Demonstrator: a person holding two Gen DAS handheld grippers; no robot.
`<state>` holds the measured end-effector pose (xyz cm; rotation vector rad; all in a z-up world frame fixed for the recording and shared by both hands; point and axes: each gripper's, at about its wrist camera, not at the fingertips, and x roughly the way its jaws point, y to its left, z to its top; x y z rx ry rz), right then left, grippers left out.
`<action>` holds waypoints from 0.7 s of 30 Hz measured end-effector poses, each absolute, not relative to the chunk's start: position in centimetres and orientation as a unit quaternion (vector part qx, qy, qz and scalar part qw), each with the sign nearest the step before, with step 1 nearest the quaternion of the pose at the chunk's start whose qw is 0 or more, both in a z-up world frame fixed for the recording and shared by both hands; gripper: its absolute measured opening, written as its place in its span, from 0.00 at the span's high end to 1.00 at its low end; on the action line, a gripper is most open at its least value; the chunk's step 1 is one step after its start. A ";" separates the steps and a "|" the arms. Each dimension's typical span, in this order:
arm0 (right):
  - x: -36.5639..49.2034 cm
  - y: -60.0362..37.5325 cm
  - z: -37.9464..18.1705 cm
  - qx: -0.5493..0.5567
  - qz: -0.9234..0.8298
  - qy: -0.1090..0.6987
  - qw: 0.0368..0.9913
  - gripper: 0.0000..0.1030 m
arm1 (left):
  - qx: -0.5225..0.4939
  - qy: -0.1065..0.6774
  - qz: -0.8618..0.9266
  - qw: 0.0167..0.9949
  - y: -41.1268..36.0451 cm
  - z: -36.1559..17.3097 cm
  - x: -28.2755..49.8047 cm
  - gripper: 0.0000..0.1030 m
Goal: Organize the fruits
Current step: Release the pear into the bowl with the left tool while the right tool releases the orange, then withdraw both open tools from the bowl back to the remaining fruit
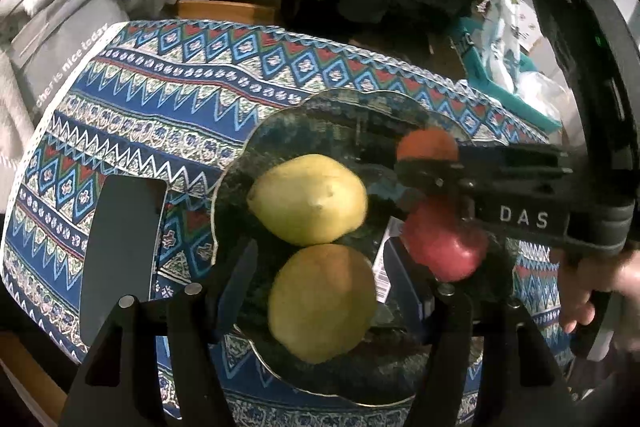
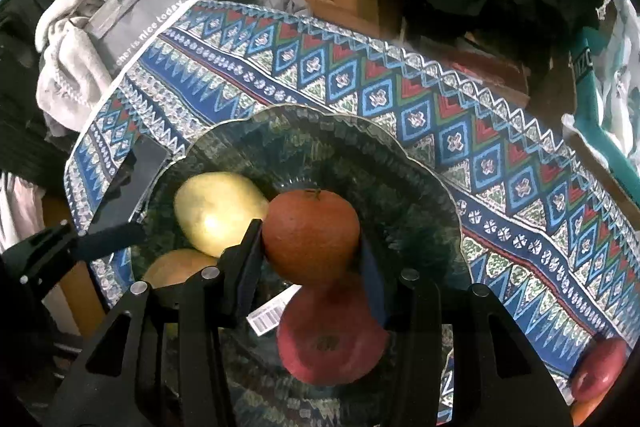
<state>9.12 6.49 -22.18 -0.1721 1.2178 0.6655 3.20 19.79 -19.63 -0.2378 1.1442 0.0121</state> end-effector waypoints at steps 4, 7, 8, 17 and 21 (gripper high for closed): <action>9.5 6.3 -23.2 -0.075 0.300 0.571 0.761 0.56 | -0.120 0.541 0.012 0.832 20.2 -19.9 3.4 0.35; 9.7 6.2 -23.6 -0.072 0.298 0.575 0.758 0.55 | -0.118 0.543 0.015 0.831 20.2 -20.0 3.7 0.35; 9.7 6.1 -23.7 -0.071 0.298 0.577 0.757 0.55 | -0.119 0.544 0.015 0.830 20.2 -20.1 3.7 0.35; 9.5 5.4 -22.8 -0.057 0.298 0.569 0.764 0.54 | -0.119 0.541 0.002 0.833 19.1 -19.3 3.7 0.35; 9.2 4.5 -21.6 -0.050 0.293 0.561 0.773 0.54 | -0.115 0.527 -0.004 0.842 18.2 -17.8 3.7 0.35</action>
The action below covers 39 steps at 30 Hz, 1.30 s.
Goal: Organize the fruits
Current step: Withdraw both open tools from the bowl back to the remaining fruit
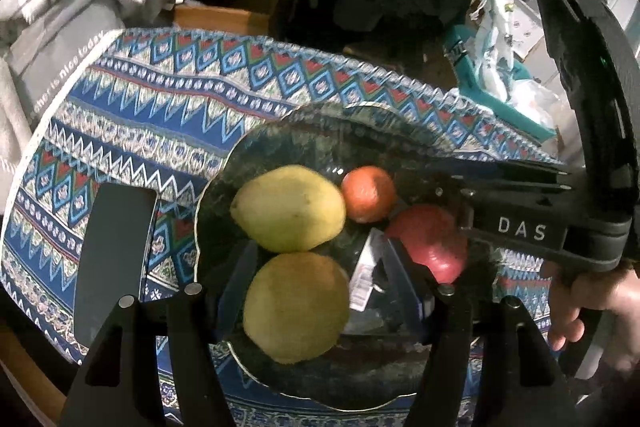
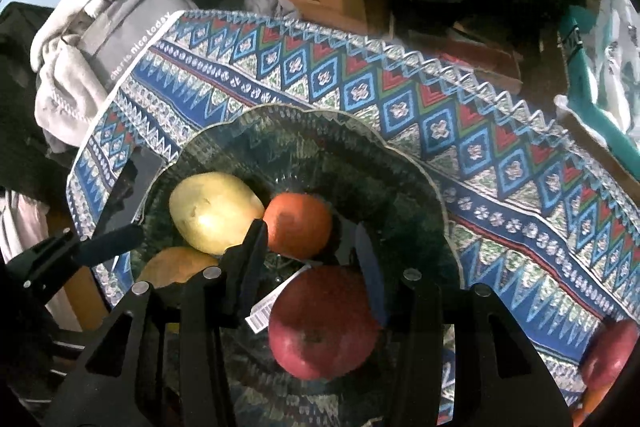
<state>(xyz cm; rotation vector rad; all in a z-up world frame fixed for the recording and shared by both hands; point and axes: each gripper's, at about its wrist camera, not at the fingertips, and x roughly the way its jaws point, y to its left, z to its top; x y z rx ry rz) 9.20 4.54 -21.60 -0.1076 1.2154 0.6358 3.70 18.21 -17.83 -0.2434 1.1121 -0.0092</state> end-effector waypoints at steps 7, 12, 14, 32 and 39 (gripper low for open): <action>8.0 2.7 -18.2 -0.055 0.279 0.537 0.795 0.54 | -0.106 0.509 -0.023 0.854 16.2 -15.4 3.4 0.34; 7.1 1.2 -15.9 -0.059 0.269 0.521 0.808 0.54 | -0.096 0.500 -0.034 0.860 14.7 -13.8 2.8 0.30; 6.7 0.6 -14.9 -0.057 0.267 0.516 0.812 0.54 | -0.092 0.494 -0.037 0.864 14.0 -13.1 2.6 0.29; 2.6 -6.0 -9.3 -0.078 0.237 0.481 0.841 0.52 | -0.056 0.474 -0.080 0.875 8.9 -9.4 1.6 0.24; 1.4 -9.6 -8.3 -0.077 0.225 0.479 0.845 0.50 | -0.048 0.479 -0.097 0.871 6.7 -9.1 1.6 0.24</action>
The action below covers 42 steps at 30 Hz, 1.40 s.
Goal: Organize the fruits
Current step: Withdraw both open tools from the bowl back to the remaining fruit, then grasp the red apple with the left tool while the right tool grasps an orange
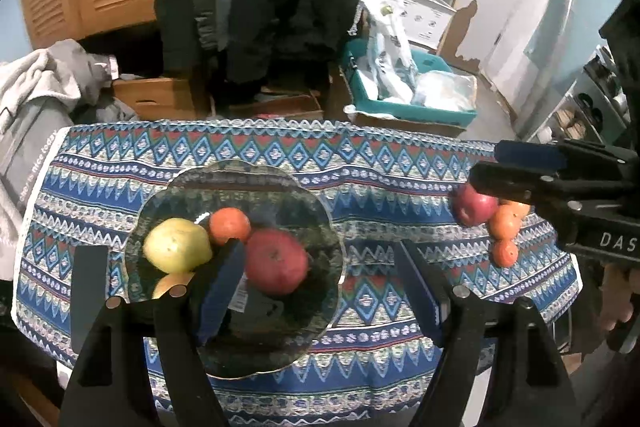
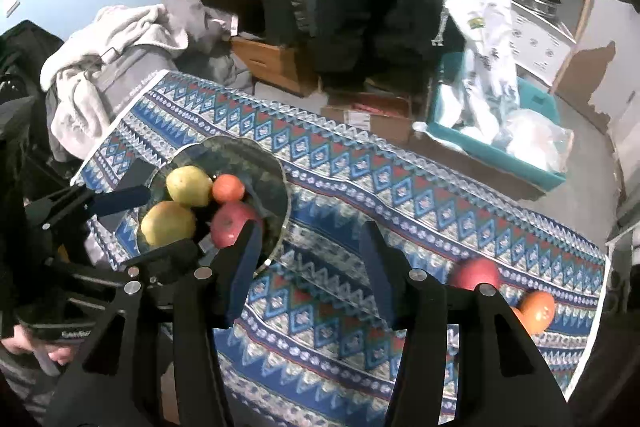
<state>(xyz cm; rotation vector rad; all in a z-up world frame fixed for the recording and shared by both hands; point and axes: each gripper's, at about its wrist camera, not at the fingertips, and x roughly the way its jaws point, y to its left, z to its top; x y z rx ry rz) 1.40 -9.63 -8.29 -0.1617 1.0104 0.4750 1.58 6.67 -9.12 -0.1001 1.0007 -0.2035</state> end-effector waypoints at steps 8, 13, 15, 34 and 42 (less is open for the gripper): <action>0.5 -14.5 -7.8 -0.080 0.196 0.482 0.850 0.48 | -0.036 0.480 -0.116 0.869 4.0 -8.4 2.2 0.21; 0.5 -17.9 -7.8 -0.076 0.176 0.488 0.852 0.48 | -0.026 0.482 -0.127 0.867 2.1 -8.2 2.5 0.21; 0.5 -19.5 -7.7 -0.072 0.167 0.489 0.853 0.48 | -0.024 0.483 -0.133 0.865 1.3 -8.0 2.7 0.21; 2.2 -30.7 -9.1 -0.022 0.107 0.511 0.853 0.42 | 0.050 0.501 -0.186 0.844 -8.1 -8.3 5.8 0.16; 4.2 -34.6 -11.3 -0.006 0.082 0.535 0.841 0.42 | 0.096 0.505 -0.215 0.831 -13.4 -10.0 8.4 0.16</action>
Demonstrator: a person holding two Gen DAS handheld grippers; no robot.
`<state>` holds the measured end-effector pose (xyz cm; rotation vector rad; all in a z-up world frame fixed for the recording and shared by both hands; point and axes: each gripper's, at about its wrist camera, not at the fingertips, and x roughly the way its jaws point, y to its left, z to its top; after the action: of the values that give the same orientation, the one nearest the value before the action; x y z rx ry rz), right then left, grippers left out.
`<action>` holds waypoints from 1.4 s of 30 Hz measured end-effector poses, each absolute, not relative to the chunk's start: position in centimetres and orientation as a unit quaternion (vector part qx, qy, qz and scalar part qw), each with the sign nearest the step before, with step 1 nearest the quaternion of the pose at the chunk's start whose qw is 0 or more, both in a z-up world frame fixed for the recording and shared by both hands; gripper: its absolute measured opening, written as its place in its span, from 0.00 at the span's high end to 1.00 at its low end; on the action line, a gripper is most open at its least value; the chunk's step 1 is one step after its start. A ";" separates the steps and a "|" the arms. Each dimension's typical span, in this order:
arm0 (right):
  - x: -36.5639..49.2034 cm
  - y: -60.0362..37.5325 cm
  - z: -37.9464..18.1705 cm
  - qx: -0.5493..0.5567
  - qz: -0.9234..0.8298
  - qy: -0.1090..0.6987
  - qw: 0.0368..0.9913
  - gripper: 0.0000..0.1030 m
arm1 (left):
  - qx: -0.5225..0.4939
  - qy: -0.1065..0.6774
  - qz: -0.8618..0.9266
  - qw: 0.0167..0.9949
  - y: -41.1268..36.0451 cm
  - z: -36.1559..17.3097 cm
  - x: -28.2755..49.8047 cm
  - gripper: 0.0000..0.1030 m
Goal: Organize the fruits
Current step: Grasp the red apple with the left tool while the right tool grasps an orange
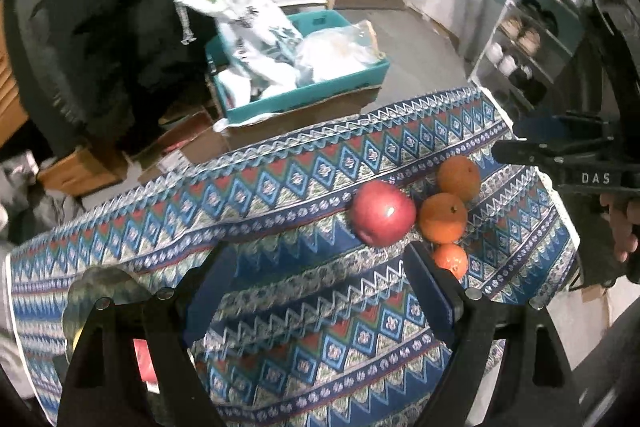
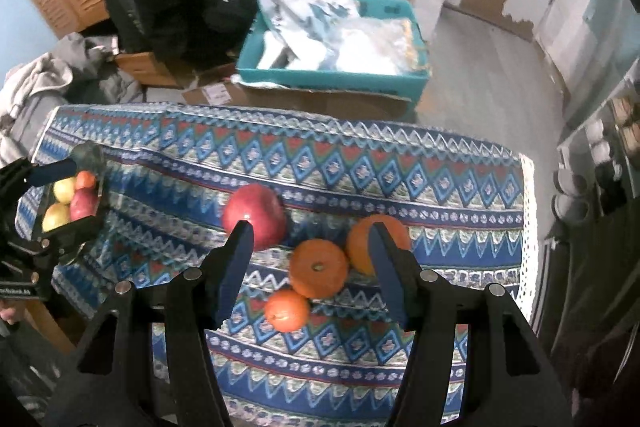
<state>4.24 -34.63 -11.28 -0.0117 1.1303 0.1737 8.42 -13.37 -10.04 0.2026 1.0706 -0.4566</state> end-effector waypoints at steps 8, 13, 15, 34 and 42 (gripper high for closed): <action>6.3 -38.4 -14.7 0.020 0.053 0.567 0.822 0.42 | 0.111 0.528 -0.241 0.807 -16.8 -13.6 10.2 0.16; 7.0 -40.0 -17.1 0.036 0.041 0.587 0.808 0.41 | 0.094 0.548 -0.253 0.792 -18.2 -15.8 11.5 0.16; 7.3 -40.4 -18.0 0.040 0.039 0.596 0.801 0.41 | 0.093 0.556 -0.253 0.786 -18.7 -16.7 11.9 0.16; 9.7 -41.4 -24.2 0.086 0.045 0.636 0.766 0.34 | 0.065 0.588 -0.277 0.758 -21.9 -21.8 14.1 0.14; 10.0 -41.1 -25.9 0.086 0.045 0.644 0.759 0.30 | 0.068 0.596 -0.274 0.752 -23.0 -23.0 14.5 0.14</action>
<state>10.00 -41.12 -25.86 0.1878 1.4037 0.0977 14.53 -23.02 -23.03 0.1489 1.3017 -0.5992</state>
